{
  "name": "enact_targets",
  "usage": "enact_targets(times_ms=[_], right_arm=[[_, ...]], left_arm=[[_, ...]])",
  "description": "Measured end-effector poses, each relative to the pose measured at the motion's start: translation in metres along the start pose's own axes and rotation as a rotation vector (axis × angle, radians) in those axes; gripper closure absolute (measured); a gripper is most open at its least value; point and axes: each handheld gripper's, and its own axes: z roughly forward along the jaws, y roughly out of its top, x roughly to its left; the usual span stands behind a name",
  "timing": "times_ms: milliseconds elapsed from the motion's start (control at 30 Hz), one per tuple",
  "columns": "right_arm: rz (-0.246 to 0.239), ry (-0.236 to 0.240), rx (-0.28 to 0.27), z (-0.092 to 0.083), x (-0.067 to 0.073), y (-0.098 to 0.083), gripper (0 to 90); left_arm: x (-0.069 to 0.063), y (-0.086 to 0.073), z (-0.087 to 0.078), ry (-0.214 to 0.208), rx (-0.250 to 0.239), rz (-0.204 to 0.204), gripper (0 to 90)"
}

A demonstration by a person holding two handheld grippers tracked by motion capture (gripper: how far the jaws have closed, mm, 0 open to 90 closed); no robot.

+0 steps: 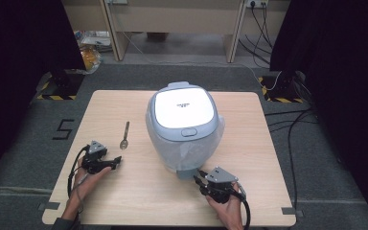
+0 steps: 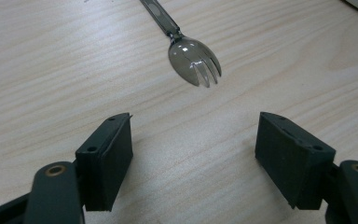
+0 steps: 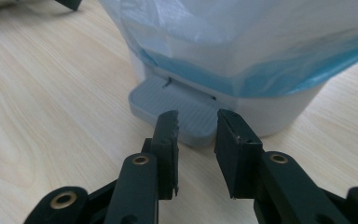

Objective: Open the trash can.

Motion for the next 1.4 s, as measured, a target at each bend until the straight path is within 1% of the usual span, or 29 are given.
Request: enact_targets(times_ms=[167,233,333,400,467,567,633,733,800,900,967,1067,1200,1300,1400], right_arm=[[0.008,0.012,-0.020,0.009,0.003,0.002,69.5],[0.011,0.009,-0.016,0.012,0.003,0.003,69.4],[0.032,0.014,-0.021,0.017,0.002,0.004,68.2],[0.034,0.016,-0.023,0.020,0.002,0.004,67.7],[0.037,0.009,-0.024,0.023,0.003,0.005,66.8],[0.042,-0.021,-0.033,0.028,0.004,0.004,65.7],[0.037,-0.025,-0.032,0.028,0.004,0.004,65.8],[0.044,-0.028,-0.028,0.028,0.005,0.003,65.7],[0.030,-0.029,-0.030,0.029,0.005,0.002,65.7],[0.028,-0.042,-0.027,0.029,0.007,0.002,65.7],[0.032,-0.042,-0.025,0.029,0.007,0.002,65.7],[0.022,-0.043,-0.025,0.030,0.008,0.001,65.7],[0.023,-0.047,-0.023,0.030,0.008,0.001,65.7],[0.011,-0.057,-0.020,0.030,0.010,0.001,65.7],[0.012,-0.063,-0.022,0.030,0.010,0.001,65.7]], left_arm=[[0.000,0.000,0.000,0.000,0.000,0.000,26.7],[0.000,0.000,0.000,0.000,0.000,0.000,26.7],[0.000,0.000,0.000,0.000,0.000,0.000,26.7],[0.000,0.000,0.000,0.000,0.001,0.000,26.7],[0.000,0.000,0.000,0.000,-0.001,0.000,26.7],[0.000,0.000,0.000,0.000,0.000,0.000,26.7],[0.000,0.000,0.000,-0.001,0.000,0.000,26.7],[0.000,0.000,0.000,-0.001,0.000,0.000,26.7],[0.000,0.000,0.000,0.000,0.000,0.000,26.7],[0.000,0.000,0.000,0.000,0.000,0.000,26.7],[0.000,0.000,0.000,0.000,0.000,0.000,26.7],[0.000,0.000,0.000,0.000,0.000,0.000,26.7],[0.000,0.000,0.000,0.000,0.000,0.000,26.7],[0.000,0.000,0.000,0.000,0.000,0.000,26.7],[0.000,0.000,0.000,0.000,0.000,0.000,26.6]])
